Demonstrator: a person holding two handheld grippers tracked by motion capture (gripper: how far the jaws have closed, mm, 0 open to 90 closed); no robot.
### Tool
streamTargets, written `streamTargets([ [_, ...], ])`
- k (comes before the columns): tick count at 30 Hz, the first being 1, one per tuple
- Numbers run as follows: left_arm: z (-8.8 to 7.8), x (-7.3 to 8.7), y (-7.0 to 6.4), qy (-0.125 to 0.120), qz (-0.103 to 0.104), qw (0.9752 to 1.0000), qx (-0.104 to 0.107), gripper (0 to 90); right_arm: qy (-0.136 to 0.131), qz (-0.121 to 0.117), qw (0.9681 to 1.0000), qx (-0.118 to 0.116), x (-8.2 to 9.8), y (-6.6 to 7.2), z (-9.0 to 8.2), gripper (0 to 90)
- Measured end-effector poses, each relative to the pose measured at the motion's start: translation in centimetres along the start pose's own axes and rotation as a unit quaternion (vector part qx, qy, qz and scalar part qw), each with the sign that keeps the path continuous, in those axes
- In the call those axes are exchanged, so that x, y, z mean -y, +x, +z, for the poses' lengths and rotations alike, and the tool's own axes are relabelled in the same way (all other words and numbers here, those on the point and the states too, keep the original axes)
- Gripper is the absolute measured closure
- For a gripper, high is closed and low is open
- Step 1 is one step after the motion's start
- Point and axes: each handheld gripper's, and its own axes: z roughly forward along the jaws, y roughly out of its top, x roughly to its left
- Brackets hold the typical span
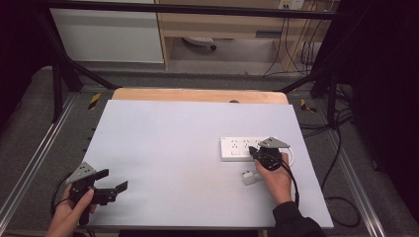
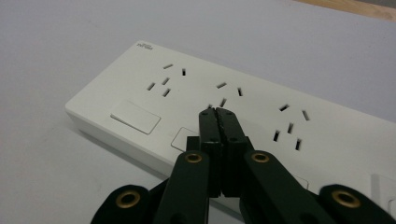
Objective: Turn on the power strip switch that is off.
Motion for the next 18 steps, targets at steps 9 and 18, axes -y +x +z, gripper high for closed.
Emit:
streamTargets([
  [9, 0.01, 0.00, 0.01, 0.001, 0.001, 1.0000, -0.001, 7.9, 0.001, 0.002, 1.0000, 0.002, 0.01, 0.09, 0.03, 90.0],
  [18, 0.02, 0.01, -0.01, 0.002, 0.001, 1.0000, -0.001, 7.9, 0.003, 0.006, 1.0000, 0.001, -0.01, 0.14, 0.03, 90.0],
])
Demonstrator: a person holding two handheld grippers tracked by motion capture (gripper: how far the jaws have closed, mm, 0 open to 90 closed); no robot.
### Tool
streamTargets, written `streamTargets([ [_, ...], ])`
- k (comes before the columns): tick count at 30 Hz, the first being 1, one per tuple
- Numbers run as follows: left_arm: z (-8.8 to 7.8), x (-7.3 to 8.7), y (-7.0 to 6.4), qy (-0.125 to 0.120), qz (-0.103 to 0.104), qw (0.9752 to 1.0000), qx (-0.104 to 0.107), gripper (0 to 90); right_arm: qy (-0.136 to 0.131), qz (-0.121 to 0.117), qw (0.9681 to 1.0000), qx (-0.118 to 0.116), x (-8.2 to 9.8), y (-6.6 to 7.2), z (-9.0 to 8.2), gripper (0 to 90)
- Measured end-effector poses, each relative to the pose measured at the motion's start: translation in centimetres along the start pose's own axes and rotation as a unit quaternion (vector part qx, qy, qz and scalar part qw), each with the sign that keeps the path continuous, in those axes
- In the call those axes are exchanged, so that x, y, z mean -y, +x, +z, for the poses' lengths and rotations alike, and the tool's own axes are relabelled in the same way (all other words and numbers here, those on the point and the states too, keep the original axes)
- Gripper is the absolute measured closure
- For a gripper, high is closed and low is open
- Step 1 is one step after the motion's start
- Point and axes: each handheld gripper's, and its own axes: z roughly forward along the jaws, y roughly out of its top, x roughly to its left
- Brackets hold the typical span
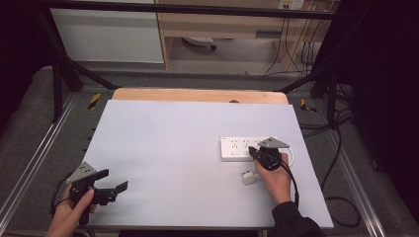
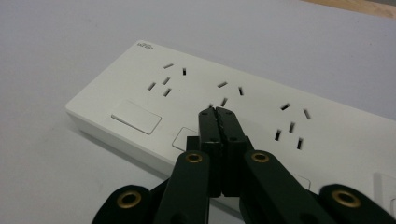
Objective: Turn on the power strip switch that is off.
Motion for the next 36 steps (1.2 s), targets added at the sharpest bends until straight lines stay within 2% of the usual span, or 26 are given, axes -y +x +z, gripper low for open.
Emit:
streamTargets([
  [29, 0.01, 0.01, -0.01, 0.000, 0.001, 1.0000, 0.000, 7.9, 0.000, 0.017, 0.9998, -0.010, 0.02, -0.16, 0.08, 90.0],
  [34, -0.01, 0.00, -0.02, -0.001, 0.002, 1.0000, 0.000, 7.9, 0.003, 0.019, 0.9998, 0.002, 0.11, -0.40, 0.11, 90.0],
  [36, 0.01, 0.00, -0.02, 0.000, 0.002, 1.0000, 0.001, 7.9, 0.004, 0.034, 0.9994, -0.003, 0.19, -0.69, -0.02, 90.0],
])
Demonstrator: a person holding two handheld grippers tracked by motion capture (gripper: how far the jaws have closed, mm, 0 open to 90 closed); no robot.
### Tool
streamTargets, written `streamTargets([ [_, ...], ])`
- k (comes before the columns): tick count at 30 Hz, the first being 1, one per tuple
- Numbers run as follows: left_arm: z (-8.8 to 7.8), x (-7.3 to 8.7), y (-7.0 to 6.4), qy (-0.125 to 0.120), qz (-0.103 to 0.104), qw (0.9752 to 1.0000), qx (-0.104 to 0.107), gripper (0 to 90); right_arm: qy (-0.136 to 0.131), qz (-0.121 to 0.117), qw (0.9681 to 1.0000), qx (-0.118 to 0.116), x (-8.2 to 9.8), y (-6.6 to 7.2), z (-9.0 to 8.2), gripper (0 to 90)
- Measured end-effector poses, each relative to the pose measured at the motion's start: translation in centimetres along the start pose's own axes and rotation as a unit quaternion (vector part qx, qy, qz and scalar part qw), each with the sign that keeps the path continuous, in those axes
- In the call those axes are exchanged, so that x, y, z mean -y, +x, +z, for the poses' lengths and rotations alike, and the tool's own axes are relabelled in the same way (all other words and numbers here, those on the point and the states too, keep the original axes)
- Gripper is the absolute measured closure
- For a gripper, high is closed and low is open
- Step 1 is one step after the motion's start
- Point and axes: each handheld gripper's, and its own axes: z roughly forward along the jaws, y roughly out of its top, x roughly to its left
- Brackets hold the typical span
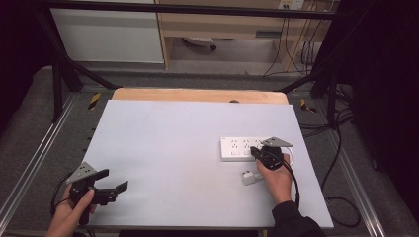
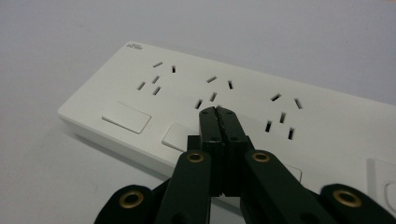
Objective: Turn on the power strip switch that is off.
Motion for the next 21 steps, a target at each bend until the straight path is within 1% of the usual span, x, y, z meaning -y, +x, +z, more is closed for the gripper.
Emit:
streamTargets([
  [4, 0.02, 0.00, -0.02, 0.000, 0.001, 1.0000, 0.000, 7.9, -0.001, -0.008, 1.0000, 0.002, 0.07, 0.02, -0.09, 90.0],
  [7, 0.00, 0.00, -0.02, -0.001, 0.001, 1.0000, 0.000, 7.9, -0.002, -0.007, 1.0000, 0.002, 0.09, 0.10, -0.05, 90.0],
  [21, -0.01, -0.02, 0.00, -0.002, 0.002, 1.0000, 0.001, 7.9, -0.008, -0.018, 0.9998, 0.005, 0.04, 0.38, 0.05, 89.9],
])
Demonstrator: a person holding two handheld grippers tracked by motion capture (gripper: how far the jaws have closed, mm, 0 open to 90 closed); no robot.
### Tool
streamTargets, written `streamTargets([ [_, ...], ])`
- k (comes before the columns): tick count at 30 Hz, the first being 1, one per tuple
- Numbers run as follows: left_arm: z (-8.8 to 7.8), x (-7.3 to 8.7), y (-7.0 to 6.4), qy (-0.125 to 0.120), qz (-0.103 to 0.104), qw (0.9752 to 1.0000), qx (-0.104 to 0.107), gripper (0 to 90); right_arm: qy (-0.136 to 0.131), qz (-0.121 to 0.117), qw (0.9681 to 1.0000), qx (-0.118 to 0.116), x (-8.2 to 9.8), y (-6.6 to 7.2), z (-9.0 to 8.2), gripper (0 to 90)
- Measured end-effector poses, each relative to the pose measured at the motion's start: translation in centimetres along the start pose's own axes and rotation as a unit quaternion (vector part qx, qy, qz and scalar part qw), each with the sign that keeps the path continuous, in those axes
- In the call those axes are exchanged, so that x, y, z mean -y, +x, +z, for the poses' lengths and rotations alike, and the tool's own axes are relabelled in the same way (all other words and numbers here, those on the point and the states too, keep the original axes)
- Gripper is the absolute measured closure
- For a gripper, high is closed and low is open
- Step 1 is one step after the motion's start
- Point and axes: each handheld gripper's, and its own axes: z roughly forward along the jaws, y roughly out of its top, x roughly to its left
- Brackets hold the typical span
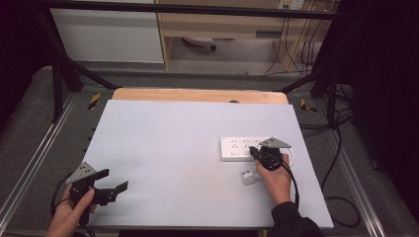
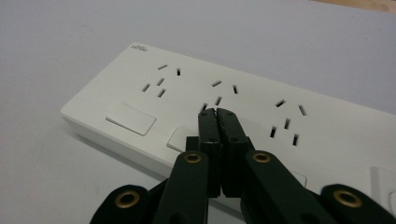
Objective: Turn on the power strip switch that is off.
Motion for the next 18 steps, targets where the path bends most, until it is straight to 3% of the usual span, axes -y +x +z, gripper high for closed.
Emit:
streamTargets([
  [18, 0.02, 0.02, -0.02, 0.002, 0.001, 1.0000, -0.001, 7.9, -0.032, 0.004, 0.9995, -0.005, -0.47, 0.18, -0.74, 83.8],
])
